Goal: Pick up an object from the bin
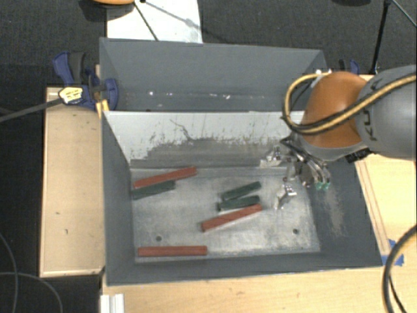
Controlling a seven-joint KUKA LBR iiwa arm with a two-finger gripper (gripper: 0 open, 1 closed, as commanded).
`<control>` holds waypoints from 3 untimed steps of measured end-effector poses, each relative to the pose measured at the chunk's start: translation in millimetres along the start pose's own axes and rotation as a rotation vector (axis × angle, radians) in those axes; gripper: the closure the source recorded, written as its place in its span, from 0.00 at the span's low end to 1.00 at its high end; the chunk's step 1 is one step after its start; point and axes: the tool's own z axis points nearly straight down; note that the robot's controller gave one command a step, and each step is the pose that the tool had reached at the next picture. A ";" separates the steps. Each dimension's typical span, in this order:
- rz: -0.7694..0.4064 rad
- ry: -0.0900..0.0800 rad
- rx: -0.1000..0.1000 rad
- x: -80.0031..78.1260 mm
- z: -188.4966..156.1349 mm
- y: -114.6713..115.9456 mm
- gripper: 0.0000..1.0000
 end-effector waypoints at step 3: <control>-0.268 -0.008 0.003 1.2 26.1 73.9 1.00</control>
Offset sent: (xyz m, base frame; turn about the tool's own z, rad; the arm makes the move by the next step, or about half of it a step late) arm -0.0111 0.0746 -0.0317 -0.2695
